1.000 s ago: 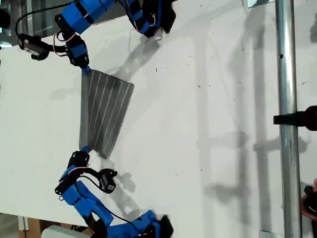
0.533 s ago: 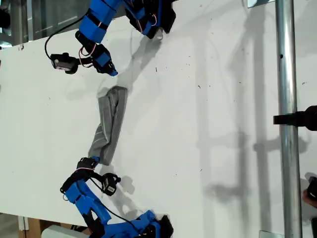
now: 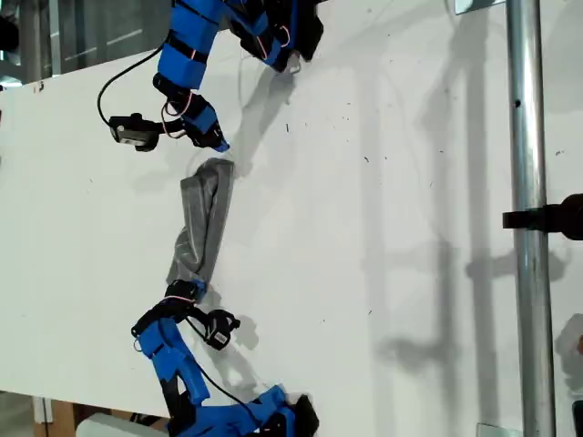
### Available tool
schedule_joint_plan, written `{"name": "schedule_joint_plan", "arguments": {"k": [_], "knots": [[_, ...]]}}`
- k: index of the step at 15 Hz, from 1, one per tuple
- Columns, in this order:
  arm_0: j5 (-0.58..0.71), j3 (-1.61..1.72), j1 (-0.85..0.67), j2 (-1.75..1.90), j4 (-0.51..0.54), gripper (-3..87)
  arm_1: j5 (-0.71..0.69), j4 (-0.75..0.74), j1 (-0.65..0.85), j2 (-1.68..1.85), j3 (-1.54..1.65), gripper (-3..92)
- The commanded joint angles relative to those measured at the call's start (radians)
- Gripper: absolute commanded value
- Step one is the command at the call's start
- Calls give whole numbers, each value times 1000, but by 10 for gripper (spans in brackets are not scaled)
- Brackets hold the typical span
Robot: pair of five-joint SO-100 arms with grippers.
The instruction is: Grasp corners of a towel and fold twice.
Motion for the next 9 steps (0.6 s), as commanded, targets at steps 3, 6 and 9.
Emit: {"name": "schedule_joint_plan", "arguments": {"k": [3, 6, 9], "knots": [[21, -40, -28, 64, 43, -26, -8, 2, 83, -49, -195, 227], [46, -61, -61, 97, 75, -26, -34, 38, 138, -322, -492, 323], [46, -58, -58, 107, 80, -26, -37, 11, 169, -577, -676, 343]]}}
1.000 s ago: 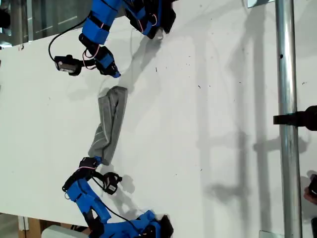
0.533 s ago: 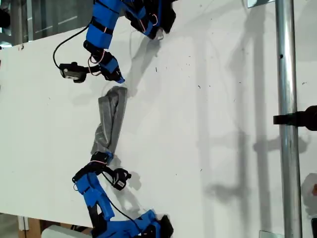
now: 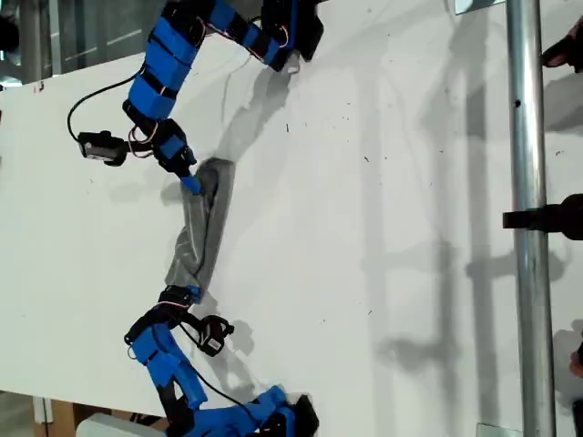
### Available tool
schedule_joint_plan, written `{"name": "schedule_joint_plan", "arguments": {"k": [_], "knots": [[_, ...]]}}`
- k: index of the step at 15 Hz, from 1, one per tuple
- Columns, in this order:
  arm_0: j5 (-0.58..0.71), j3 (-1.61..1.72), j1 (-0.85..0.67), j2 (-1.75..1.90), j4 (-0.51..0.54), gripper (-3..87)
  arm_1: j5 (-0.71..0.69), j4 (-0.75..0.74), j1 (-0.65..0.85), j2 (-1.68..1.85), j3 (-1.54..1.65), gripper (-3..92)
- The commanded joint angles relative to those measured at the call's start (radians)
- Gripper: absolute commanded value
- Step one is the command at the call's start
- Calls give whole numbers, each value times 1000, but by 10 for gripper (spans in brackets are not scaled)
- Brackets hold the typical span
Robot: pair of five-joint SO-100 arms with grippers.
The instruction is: Grasp corners of a towel and fold twice.
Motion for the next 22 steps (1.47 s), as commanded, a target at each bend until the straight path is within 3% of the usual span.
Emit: {"name": "schedule_joint_plan", "arguments": {"k": [1, 7, 14, 16, 22], "knots": [[8, -51, -6, 71, 9, -26, -15, -38, 35, -81, -120, 342], [14, -25, -18, 71, 11, -26, -25, -140, 71, -164, -132, 272], [12, -12, -26, 71, 6, -26, 6, -187, 2, -278, -245, 242], [12, -5, -26, 74, 6, -26, 23, -190, -6, -281, -249, 46], [20, 3, -31, 110, 11, -26, -48, 98, 121, 94, -166, -2]]}}
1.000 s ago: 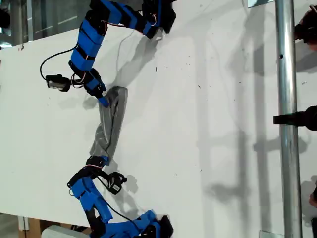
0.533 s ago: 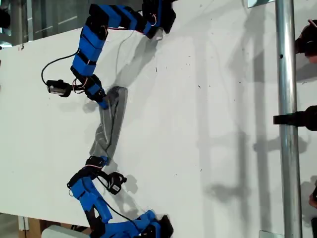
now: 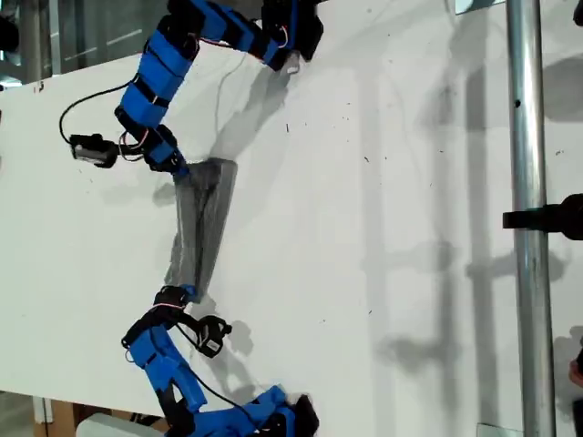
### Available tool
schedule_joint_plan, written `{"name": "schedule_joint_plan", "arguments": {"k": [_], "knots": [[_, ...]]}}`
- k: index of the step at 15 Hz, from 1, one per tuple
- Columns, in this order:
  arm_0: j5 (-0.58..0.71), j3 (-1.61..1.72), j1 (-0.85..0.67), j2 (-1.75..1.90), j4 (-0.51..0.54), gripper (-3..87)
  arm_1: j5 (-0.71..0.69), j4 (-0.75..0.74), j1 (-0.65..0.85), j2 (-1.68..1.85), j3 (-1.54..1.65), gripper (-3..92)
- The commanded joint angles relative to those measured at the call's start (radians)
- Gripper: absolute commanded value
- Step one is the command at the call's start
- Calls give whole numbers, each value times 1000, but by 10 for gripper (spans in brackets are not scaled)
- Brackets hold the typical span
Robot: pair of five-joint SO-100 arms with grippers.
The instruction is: Grasp corners of a towel and fold twice.
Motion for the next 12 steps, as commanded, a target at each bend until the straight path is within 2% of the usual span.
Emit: {"name": "schedule_joint_plan", "arguments": {"k": [1, 4, 6, 8, 12], "knots": [[12, -5, -25, 84, 11, -26, -35, 80, 74, 235, 18, -2], [29, -11, -41, 126, -18, -26, -61, 103, 69, 380, 15, -2], [43, -12, -48, 195, -51, -26, -57, 49, 21, 488, 61, -2], [29, -29, -61, 204, -18, -26, -32, 71, -25, 495, 97, -2], [-12, 150, -40, 202, -48, -26, 61, -63, -166, 483, 379, -2]]}}
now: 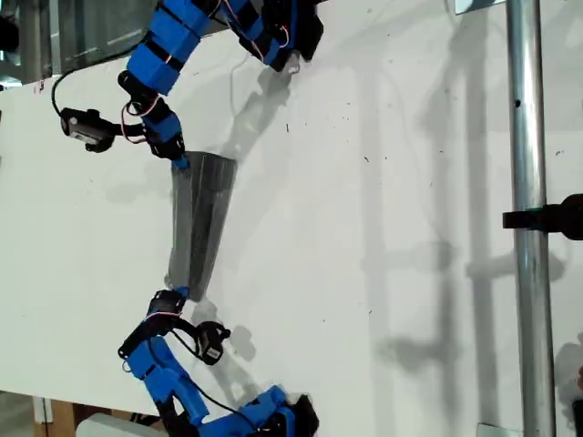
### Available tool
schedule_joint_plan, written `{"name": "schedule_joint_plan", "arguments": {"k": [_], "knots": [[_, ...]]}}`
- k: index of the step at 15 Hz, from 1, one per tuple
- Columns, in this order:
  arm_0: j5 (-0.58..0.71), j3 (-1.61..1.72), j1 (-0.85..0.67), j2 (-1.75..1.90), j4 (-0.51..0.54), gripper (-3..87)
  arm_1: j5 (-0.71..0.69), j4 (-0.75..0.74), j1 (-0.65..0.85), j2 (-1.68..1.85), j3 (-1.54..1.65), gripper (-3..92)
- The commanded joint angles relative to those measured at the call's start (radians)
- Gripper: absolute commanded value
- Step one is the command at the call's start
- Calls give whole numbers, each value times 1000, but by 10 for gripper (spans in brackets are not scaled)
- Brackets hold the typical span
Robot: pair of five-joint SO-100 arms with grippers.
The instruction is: Grasp corners of a towel and fold twice.
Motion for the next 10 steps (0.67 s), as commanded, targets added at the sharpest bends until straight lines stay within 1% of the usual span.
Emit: {"name": "schedule_joint_plan", "arguments": {"k": [1, 3, 6, 8, 9, 10], "knots": [[-32, 58, -3, 51, -20, -26, 57, -66, -55, 52, 121, -2], [-52, 81, 21, 28, -21, -26, 101, -127, -94, 69, 247, -2], [-77, 35, 31, -71, -21, -26, 123, -227, -58, -3, 376, -2], [-91, -81, 14, -207, 17, -26, 123, -299, -26, -107, 382, -2], [-97, -184, -3, -288, 72, -26, 117, -322, -15, -161, 359, -2], [-91, -258, -11, -330, 103, -26, 115, -311, 2, -221, 310, -2]]}}
